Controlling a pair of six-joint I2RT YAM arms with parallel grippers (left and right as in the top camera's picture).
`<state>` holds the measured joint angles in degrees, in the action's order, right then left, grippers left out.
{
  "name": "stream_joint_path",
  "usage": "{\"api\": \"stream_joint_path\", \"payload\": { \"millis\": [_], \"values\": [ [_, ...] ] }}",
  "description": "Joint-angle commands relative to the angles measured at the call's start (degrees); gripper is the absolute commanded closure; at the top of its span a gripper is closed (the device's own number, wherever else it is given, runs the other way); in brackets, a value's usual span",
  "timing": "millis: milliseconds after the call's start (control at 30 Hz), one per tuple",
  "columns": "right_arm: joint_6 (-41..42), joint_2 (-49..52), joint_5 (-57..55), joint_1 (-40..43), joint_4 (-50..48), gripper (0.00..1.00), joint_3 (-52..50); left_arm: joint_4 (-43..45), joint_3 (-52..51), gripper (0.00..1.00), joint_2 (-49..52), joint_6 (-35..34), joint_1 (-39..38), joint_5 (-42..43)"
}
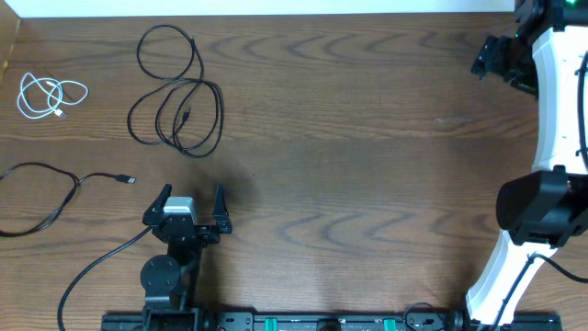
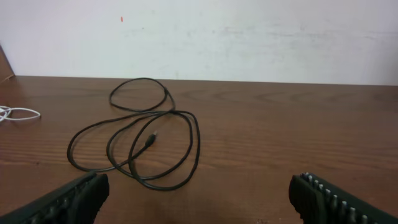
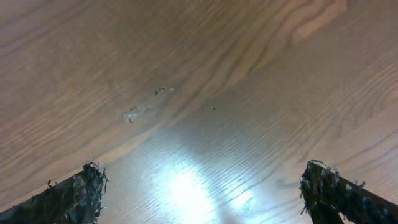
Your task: Untangle cables
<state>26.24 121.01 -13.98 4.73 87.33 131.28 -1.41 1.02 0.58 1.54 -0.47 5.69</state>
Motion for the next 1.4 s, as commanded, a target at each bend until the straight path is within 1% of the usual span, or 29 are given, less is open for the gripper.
{"api": "stream_joint_path", "payload": {
  "millis": [0,133,333,500,633,900,967,1267,1367],
  "values": [
    [-1.4,-4.5,-1.6,-1.2,-0.3,0.01,0.1,-2.2,-0.8,0.02,-0.4,-0.1,0.2,1.3],
    [-2.0,-7.9,-1.6,-2.1,-2.0,0.01,0.1,-2.2,-0.8,0.02,-0.4,-0.1,0.2,1.3],
    [-7.6,-13.2,-1.6,-3.9,-5.1,0.01,0.0,-2.2,-0.8,0.02,-0.4,-0.1,0.2,1.3],
    [-8.6,-18.4,-1.1,-4.9,-10.8,0.01,-3.6,-2.2,-0.8,0.02,-0.4,-0.1,0.2,1.3],
    [-11.6,-25.5,1.2,-5.7,-19.3,0.01,-14.0,-2.2,-0.8,0.02,-0.4,-0.1,0.2,1.3],
    [-22.2,-43.5,5.0,-7.0,-39.7,0.01,-40.7,-2.2,-0.8,0.02,-0.4,-0.1,0.2,1.3],
    [-23.8,-48.0,5.8,-7.1,-44.2,0.01,-46.7,-2.2,-0.8,0.02,-0.4,-0.1,0.2,1.3],
    [-24.2,-68.2,5.8,-10.1,-64.1,0.01,-70.7,-2.2,-0.8,0.02,-0.4,-0.1,0.2,1.3],
    [-24.7,-74.2,5.8,-10.5,-68.3,0.01,-76.8,-2.2,-0.8,0.02,-0.4,-0.1,0.2,1.3]
  ]
}}
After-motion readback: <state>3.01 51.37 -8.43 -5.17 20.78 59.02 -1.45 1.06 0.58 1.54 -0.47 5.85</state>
